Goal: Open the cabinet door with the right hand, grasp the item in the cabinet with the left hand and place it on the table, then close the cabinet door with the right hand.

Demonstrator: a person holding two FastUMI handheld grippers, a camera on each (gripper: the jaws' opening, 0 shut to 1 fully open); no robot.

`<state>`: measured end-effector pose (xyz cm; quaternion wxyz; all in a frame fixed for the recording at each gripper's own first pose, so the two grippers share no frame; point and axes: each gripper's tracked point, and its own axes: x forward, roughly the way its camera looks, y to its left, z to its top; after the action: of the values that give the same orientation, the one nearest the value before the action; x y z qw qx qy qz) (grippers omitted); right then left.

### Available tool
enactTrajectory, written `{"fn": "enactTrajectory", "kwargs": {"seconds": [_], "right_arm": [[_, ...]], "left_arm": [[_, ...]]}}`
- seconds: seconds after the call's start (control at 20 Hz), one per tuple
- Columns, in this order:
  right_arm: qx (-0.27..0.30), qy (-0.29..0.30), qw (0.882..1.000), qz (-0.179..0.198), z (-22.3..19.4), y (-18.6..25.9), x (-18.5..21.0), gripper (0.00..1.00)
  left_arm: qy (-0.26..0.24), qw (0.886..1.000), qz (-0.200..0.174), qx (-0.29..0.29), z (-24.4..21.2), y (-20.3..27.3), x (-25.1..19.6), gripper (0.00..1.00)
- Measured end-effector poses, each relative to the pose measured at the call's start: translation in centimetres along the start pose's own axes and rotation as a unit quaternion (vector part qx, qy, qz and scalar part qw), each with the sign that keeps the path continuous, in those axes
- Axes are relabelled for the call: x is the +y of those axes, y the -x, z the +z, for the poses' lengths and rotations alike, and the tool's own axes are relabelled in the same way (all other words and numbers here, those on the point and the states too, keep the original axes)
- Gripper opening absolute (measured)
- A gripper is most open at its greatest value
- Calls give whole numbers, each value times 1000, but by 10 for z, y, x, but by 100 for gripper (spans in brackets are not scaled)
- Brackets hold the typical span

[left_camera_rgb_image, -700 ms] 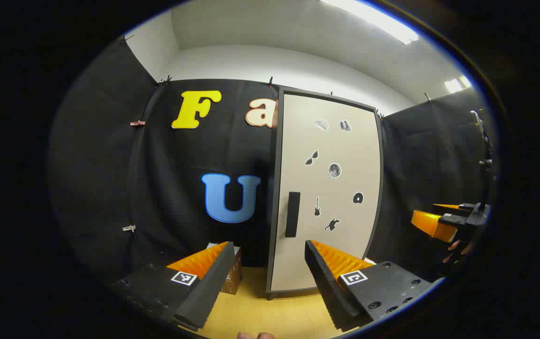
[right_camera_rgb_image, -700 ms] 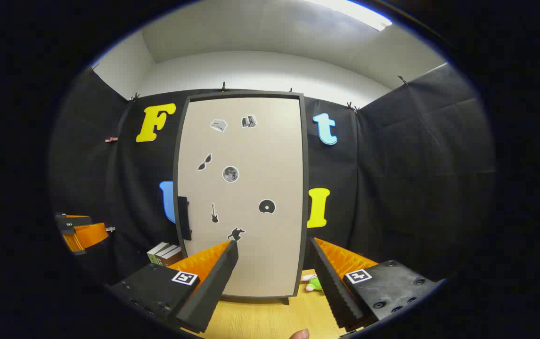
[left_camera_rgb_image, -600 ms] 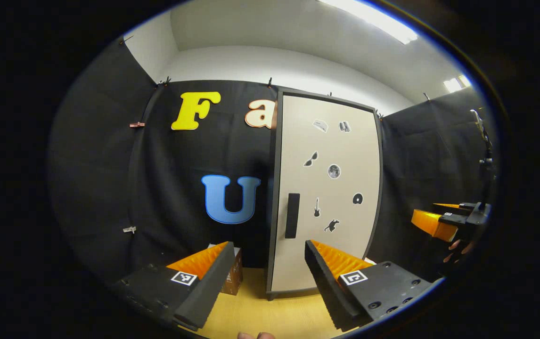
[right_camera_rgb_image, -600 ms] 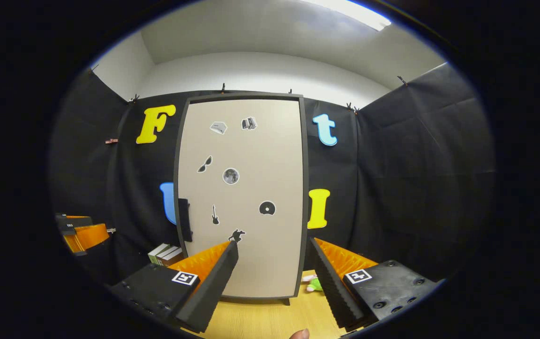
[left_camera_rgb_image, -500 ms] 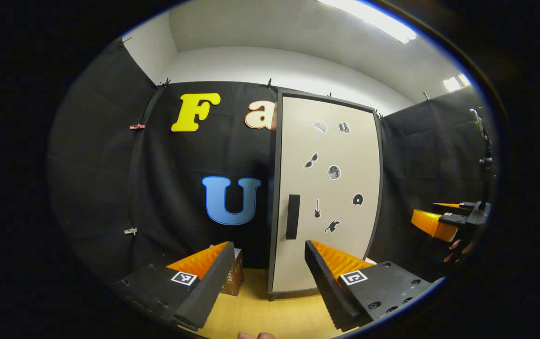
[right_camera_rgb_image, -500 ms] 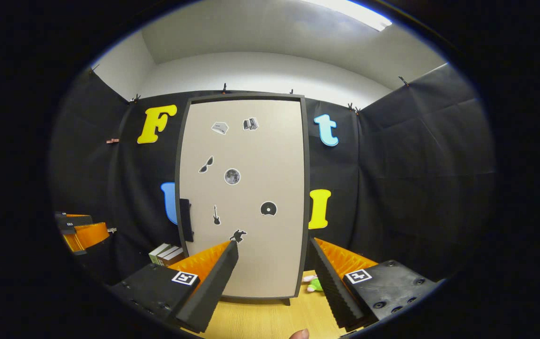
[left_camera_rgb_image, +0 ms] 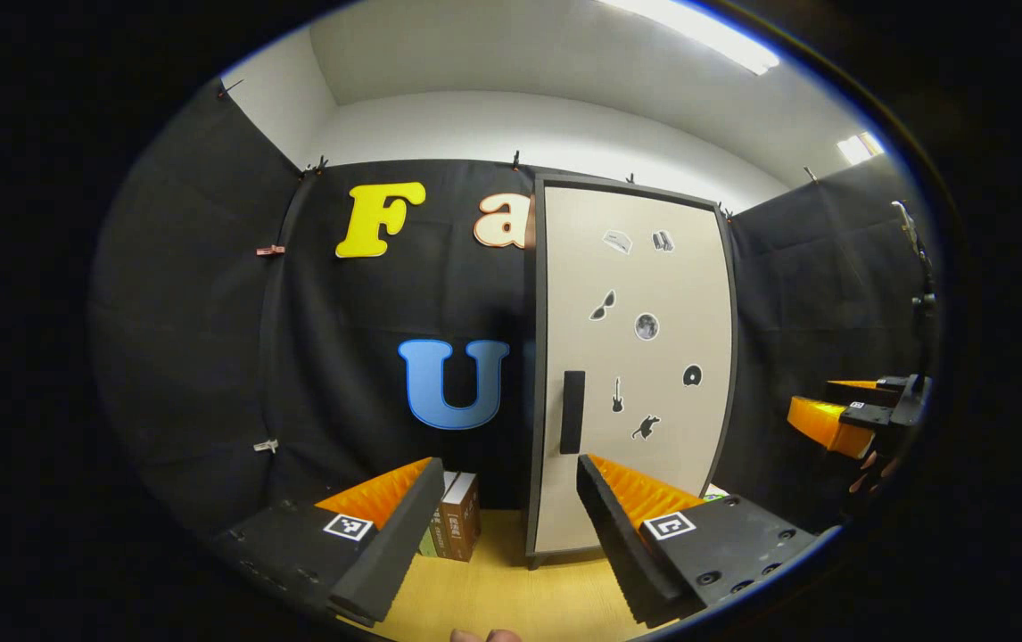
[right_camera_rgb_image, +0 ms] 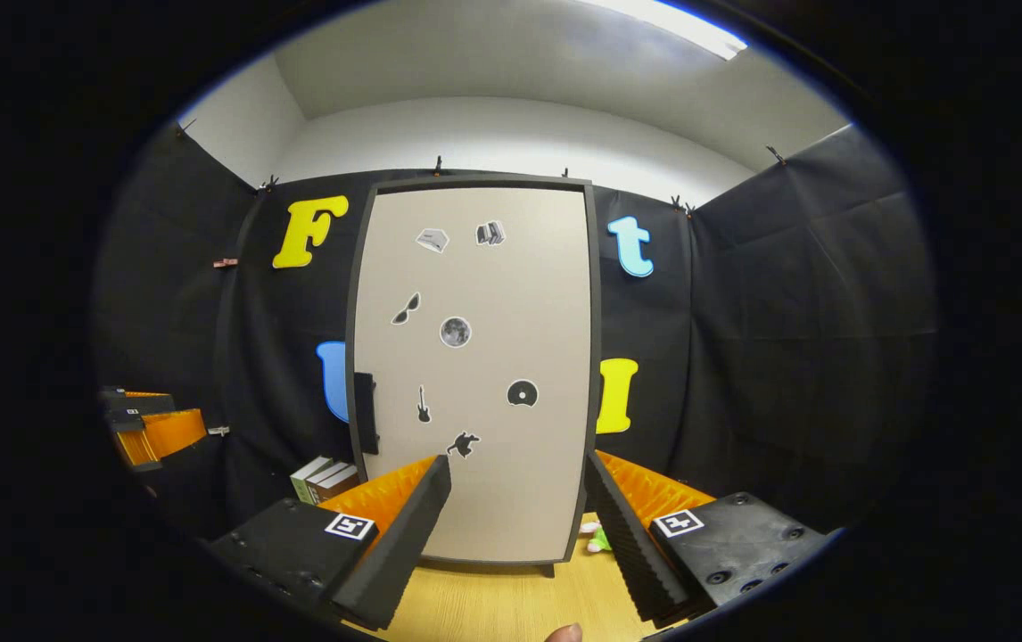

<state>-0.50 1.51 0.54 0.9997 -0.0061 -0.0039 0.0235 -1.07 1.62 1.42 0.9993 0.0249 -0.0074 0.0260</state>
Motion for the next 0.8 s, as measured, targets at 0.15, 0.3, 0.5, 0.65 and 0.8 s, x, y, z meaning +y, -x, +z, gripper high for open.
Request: {"fn": "enactTrajectory", "kwargs": {"seconds": [0.15, 0.3, 0.5, 0.65, 0.8], "right_arm": [[-6, 5, 1000, -1, 2, 2, -1, 97], [-6, 9, 1000, 1, 1, 0, 4, 97], [-13, 7, 1000, 15, 5, -11, 25, 97], [-17, 0, 999, 29, 10, -32, 51, 97], [-21, -1, 999, 45, 9, -58, 86, 97]], "left_arm": [[2, 1000, -4, -3, 0, 3, -2, 94], [1, 1000, -1, -8, 2, 4, 3, 94], [4, 1000, 3, -10, 2, 6, 14, 94], [1, 1000, 8, -10, 0, 10, 28, 94], [10, 1000, 13, -6, -4, 12, 43, 94]]}}
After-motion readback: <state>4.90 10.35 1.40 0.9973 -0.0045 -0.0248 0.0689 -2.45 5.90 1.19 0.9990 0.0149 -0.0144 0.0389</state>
